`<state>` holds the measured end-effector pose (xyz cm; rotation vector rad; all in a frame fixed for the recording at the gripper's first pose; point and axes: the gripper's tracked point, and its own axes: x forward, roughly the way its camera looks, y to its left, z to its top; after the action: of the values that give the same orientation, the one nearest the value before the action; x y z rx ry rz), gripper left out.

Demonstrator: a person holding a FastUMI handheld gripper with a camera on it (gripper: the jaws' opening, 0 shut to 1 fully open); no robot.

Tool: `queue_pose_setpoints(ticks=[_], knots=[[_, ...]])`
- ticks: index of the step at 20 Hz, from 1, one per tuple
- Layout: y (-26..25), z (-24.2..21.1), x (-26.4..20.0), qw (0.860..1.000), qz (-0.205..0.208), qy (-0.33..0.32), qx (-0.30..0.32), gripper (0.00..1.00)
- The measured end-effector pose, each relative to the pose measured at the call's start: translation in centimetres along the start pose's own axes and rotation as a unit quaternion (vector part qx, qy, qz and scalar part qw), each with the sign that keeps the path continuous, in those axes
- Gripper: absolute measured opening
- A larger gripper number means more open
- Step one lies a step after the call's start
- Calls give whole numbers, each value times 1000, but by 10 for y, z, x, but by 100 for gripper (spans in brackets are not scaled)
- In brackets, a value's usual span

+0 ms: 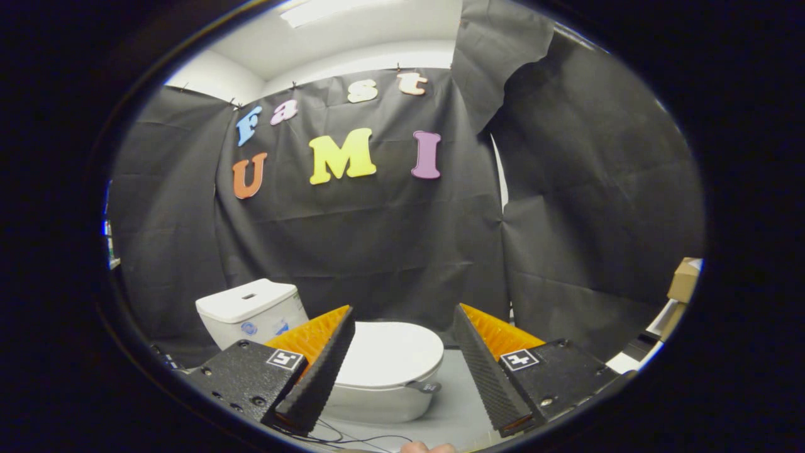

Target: Open the toilet lid.

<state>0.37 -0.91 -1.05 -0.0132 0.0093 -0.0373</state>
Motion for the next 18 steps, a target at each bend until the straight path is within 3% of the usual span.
queue_pose_setpoints(ticks=[18], knots=[[15,-34,19,998,18,62,-21,99]])
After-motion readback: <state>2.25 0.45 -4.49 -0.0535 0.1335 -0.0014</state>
